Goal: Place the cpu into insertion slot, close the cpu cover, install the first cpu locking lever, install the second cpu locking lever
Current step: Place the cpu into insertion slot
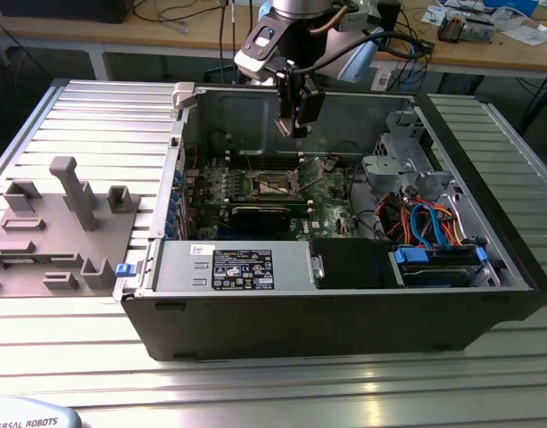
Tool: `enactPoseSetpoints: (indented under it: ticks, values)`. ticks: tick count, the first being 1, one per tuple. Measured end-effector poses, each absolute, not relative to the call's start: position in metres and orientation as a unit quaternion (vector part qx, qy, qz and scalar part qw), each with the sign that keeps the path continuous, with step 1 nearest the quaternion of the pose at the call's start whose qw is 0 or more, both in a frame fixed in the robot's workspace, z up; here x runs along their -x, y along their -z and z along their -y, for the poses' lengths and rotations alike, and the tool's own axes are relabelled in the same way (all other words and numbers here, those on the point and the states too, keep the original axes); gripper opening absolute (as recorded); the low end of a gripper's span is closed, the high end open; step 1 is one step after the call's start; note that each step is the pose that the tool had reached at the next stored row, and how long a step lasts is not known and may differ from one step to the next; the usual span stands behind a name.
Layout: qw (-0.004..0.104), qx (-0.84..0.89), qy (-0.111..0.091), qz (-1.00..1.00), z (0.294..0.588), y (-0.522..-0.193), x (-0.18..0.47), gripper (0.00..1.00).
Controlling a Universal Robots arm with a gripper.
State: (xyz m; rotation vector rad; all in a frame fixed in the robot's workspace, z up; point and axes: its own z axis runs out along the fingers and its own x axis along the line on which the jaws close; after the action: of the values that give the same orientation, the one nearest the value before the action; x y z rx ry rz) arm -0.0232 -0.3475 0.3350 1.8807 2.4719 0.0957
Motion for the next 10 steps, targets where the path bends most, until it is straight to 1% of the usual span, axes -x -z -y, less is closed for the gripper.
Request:
enactPoseSetpoints:
  ticks: [10]
  values:
    - [0.017, -0.608, -0.031, -0.793, 0.3475, -0.3347, 0.0232, 0.54]
